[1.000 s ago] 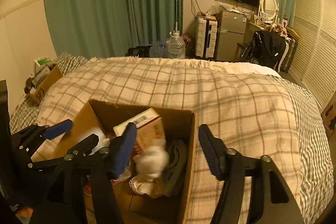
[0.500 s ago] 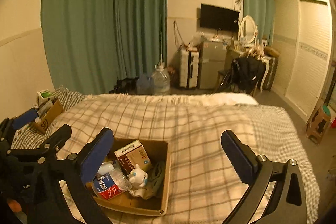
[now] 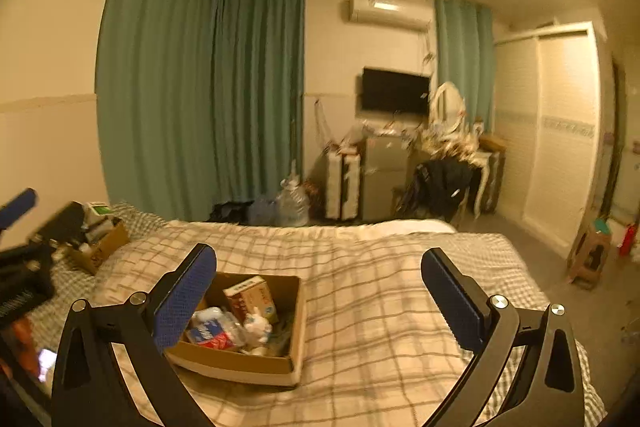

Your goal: Organize objects

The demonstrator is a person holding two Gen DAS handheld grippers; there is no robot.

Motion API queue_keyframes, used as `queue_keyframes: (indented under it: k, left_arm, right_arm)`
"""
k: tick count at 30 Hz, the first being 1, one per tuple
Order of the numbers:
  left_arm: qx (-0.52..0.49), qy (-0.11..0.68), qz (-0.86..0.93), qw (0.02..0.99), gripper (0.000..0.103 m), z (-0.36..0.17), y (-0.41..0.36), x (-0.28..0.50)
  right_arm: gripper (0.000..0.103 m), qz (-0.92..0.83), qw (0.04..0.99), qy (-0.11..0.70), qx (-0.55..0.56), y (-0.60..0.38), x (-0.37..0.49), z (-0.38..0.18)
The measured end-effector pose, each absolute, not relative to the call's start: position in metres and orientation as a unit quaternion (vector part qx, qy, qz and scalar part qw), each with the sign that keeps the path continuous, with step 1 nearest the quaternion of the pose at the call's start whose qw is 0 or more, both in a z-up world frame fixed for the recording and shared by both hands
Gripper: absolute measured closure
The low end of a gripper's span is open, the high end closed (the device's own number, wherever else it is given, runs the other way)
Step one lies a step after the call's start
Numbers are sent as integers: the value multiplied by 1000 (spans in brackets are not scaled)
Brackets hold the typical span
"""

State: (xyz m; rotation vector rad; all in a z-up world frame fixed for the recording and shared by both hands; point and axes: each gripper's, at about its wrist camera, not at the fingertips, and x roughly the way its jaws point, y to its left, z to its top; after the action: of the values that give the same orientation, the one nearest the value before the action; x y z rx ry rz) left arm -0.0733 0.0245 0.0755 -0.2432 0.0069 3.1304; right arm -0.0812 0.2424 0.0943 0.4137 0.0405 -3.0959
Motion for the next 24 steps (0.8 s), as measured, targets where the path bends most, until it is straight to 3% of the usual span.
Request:
queue_keyframes:
  k: [11, 24]
  left_arm:
    - [-123, 2, 992, -27, 0, -8, 26, -70]
    - [-156, 11, 987, -33, 0, -24, 30, -68]
  right_arm:
    - [0, -987, -25, 44, 151, 245, -86, 6]
    - [0, -983, 4, 62, 173, 222, -93, -19]
